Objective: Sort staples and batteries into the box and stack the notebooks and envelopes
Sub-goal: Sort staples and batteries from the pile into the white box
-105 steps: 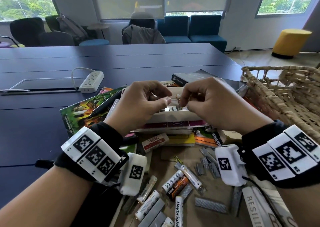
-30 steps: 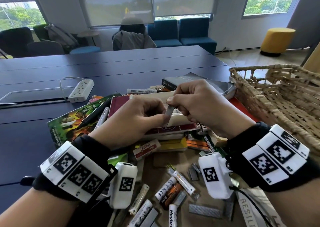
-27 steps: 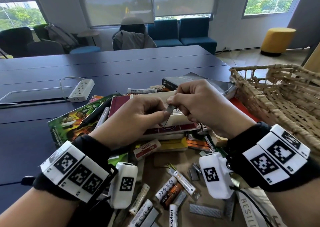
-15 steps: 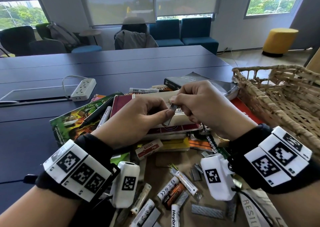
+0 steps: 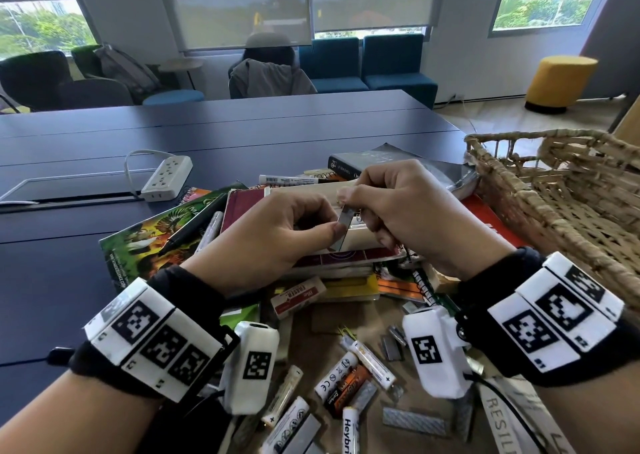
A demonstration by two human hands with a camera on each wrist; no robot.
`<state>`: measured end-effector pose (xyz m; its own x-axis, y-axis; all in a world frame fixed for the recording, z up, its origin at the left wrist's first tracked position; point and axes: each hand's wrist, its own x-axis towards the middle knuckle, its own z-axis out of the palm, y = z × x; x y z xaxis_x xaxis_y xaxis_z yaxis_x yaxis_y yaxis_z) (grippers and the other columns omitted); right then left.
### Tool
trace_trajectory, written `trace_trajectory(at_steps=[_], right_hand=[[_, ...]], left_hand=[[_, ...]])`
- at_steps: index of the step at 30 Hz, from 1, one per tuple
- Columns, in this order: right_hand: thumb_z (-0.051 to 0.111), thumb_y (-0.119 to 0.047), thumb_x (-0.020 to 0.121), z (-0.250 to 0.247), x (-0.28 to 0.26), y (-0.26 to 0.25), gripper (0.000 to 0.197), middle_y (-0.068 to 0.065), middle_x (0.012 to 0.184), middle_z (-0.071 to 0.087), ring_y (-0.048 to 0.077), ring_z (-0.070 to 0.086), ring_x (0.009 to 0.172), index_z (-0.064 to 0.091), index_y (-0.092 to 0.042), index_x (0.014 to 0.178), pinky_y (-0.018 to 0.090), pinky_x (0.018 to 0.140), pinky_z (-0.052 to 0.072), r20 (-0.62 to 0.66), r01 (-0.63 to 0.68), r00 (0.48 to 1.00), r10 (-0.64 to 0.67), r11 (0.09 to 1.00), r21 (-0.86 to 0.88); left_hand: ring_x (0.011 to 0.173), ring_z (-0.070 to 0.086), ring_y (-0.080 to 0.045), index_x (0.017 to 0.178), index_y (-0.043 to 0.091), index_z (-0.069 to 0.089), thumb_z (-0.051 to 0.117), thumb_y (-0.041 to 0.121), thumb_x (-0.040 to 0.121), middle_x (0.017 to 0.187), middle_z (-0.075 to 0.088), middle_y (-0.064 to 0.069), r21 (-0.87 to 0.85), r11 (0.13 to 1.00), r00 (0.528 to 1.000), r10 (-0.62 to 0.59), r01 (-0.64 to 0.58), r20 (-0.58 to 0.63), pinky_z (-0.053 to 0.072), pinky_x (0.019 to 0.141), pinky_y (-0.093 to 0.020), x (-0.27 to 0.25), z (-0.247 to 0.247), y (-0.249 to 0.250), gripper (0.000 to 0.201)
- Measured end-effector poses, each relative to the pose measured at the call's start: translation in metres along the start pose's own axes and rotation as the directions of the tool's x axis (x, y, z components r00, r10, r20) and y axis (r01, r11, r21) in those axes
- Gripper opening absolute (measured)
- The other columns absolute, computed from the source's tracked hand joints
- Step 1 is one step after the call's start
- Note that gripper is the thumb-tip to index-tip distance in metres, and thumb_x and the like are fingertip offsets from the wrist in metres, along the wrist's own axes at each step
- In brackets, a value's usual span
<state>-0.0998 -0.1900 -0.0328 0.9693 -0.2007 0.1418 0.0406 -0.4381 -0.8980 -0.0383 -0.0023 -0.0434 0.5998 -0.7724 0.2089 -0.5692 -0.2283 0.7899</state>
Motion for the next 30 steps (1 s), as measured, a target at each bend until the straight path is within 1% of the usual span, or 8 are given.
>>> trace_trajectory(at_steps=[7,10,15,18,21,25,28,30], right_hand=[[0.075,-0.017,0.092,0.001,-0.003,-0.002,0.022,0.007,0.058,0.063,0.021,0.056,0.043,0.065,0.002,0.084,0.02,0.041,0.041,0.029,0.033,0.999,-0.035,0.997,0.065],[0.074,-0.011,0.092,-0.003,-0.001,-0.005,0.022,0.011,0.059,0.063,0.021,0.055,0.042,0.064,0.007,0.085,0.019,0.039,0.04,-0.06,0.083,0.995,-0.075,0.987,0.136],[0.07,-0.008,0.094,-0.015,0.001,-0.006,0.011,0.015,0.067,0.069,0.021,0.06,0.05,0.068,-0.003,0.085,0.016,0.042,0.043,-0.246,0.141,0.966,-0.078,0.957,0.253],[0.07,-0.009,0.094,-0.017,0.002,-0.002,0.01,0.011,0.074,0.074,0.022,0.064,0.058,0.07,-0.01,0.085,0.016,0.047,0.045,-0.259,0.144,0.962,-0.088,0.968,0.207],[0.072,-0.006,0.092,-0.016,0.003,0.001,0.007,0.012,0.078,0.075,0.021,0.065,0.061,0.072,-0.011,0.087,0.019,0.051,0.049,-0.248,0.142,0.964,-0.097,0.976,0.168],[0.076,-0.006,0.087,-0.01,0.006,0.006,0.013,0.001,0.074,0.072,0.022,0.069,0.067,0.074,-0.018,0.085,0.033,0.065,0.059,-0.228,0.189,0.955,-0.19,0.982,-0.024],[0.076,-0.001,0.087,-0.004,0.005,0.009,0.01,0.005,0.077,0.074,0.022,0.069,0.07,0.075,-0.011,0.088,0.031,0.068,0.058,-0.175,0.23,0.956,-0.236,0.972,-0.056],[0.076,-0.001,0.087,-0.002,0.004,0.01,0.008,0.005,0.078,0.074,0.022,0.07,0.073,0.075,-0.009,0.088,0.028,0.068,0.058,-0.167,0.256,0.95,-0.264,0.964,-0.071]], left_hand=[[0.068,0.051,-0.003,0.086,0.013,0.069,0.07,0.017,0.096,0.073,0.061,0.009,-0.059,0.998,1.0,-0.013,0.013,-0.007,0.042,0.064,-0.018,0.0,0.0,-0.001,0.01],[0.072,0.055,-0.007,0.095,0.013,0.071,0.071,0.013,0.094,0.081,0.066,0.004,-0.085,0.996,0.997,-0.03,0.024,-0.071,0.044,0.068,-0.021,0.0,0.0,-0.003,0.0],[0.072,0.058,-0.01,0.099,0.017,0.072,0.068,0.015,0.095,0.09,0.07,-0.01,-0.149,0.988,0.969,-0.081,0.047,-0.233,0.051,0.068,-0.021,0.0,-0.001,-0.002,0.006],[0.066,0.056,-0.009,0.102,0.015,0.071,0.066,0.015,0.097,0.082,0.066,-0.009,-0.165,0.985,0.953,-0.099,0.053,-0.285,0.05,0.066,-0.02,0.001,0.0,-0.003,0.008],[0.061,0.054,-0.008,0.102,0.014,0.07,0.065,0.014,0.099,0.075,0.063,0.004,-0.191,0.98,0.933,-0.113,0.048,-0.343,0.046,0.064,-0.02,0.002,-0.001,-0.007,0.007],[0.061,0.054,-0.009,0.102,0.015,0.07,0.065,0.013,0.098,0.076,0.064,0.005,-0.199,0.979,0.923,-0.117,0.045,-0.367,0.045,0.066,-0.027,0.003,-0.001,-0.01,0.007],[0.062,0.055,-0.01,0.102,0.017,0.071,0.065,0.014,0.098,0.079,0.065,0.0,-0.191,0.981,0.927,-0.113,0.046,-0.357,0.046,0.067,-0.03,0.002,-0.001,-0.01,0.007],[0.061,0.054,-0.009,0.101,0.014,0.07,0.064,0.011,0.098,0.079,0.066,0.002,-0.2,0.979,0.922,-0.115,0.041,-0.371,0.047,0.064,-0.023,0.003,-0.001,-0.01,0.007]])
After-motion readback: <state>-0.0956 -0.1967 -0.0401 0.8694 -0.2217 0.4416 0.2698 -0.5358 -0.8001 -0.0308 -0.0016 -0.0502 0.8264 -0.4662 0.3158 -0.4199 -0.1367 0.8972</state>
